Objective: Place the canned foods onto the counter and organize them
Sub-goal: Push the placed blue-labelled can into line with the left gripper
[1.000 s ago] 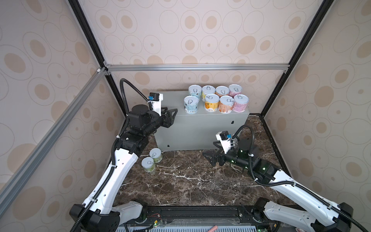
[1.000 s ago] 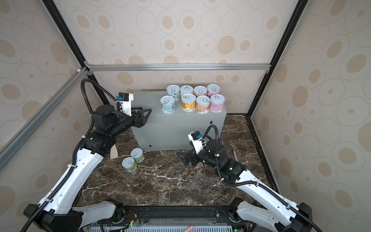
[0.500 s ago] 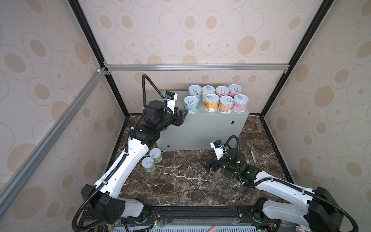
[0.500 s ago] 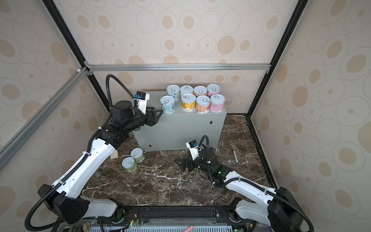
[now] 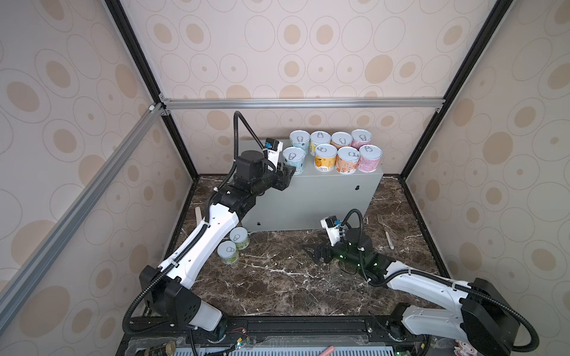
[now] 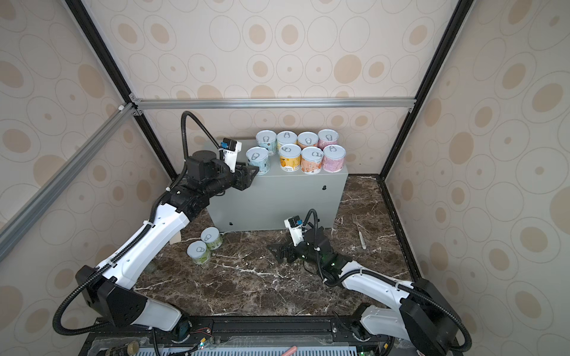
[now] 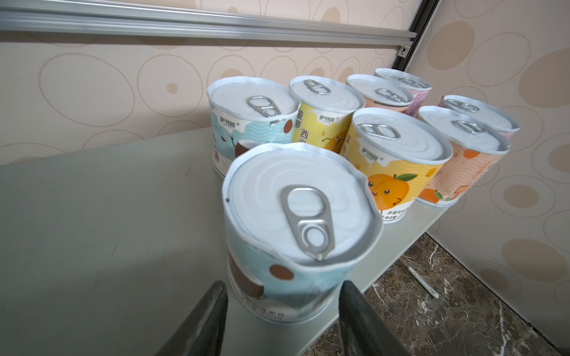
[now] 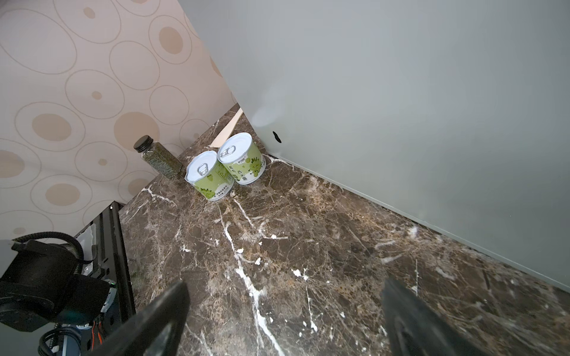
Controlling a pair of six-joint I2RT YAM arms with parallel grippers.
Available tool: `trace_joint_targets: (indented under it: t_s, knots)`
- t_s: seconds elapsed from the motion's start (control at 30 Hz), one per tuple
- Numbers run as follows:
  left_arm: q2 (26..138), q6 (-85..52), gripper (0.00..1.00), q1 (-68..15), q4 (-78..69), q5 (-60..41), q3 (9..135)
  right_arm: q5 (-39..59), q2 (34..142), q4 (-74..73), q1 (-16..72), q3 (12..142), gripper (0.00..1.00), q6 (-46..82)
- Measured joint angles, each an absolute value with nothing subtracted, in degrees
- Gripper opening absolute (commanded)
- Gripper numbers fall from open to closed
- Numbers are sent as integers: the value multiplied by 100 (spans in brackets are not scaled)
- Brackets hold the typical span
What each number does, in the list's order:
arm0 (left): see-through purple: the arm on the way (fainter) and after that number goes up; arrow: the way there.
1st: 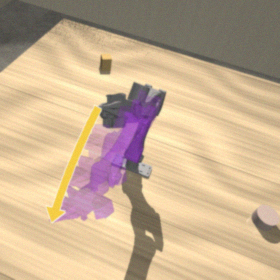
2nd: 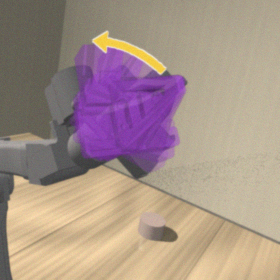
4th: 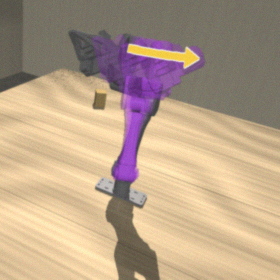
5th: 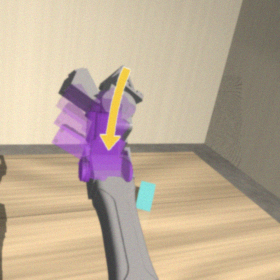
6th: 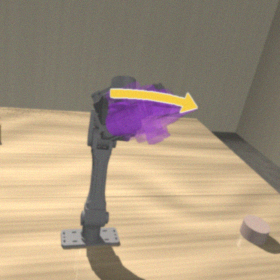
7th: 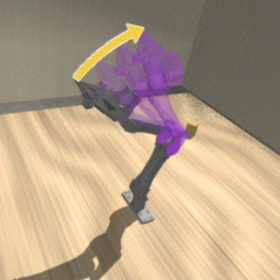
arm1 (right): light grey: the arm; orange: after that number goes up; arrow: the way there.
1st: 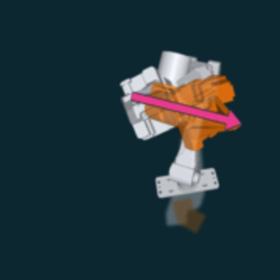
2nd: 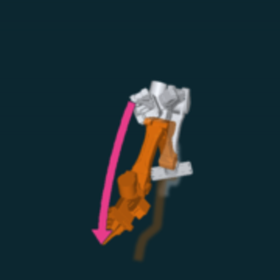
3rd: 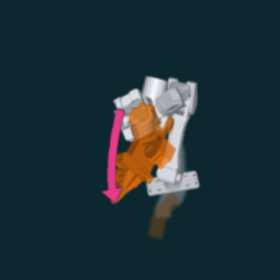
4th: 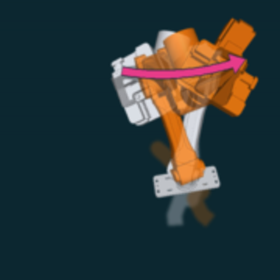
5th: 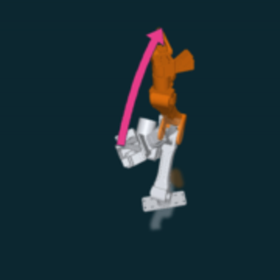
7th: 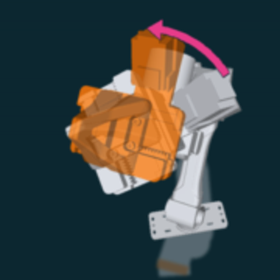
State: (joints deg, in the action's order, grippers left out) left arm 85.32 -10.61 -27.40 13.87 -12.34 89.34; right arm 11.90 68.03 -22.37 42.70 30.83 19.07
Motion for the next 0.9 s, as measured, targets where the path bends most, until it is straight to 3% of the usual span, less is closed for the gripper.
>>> trace_joint_targets:
  t_s: [0.9]
  knots:
    - [9389,-862,55,-3041,1299,-1120,9651,1188,6965,-2235,4270,3083,99,1905]
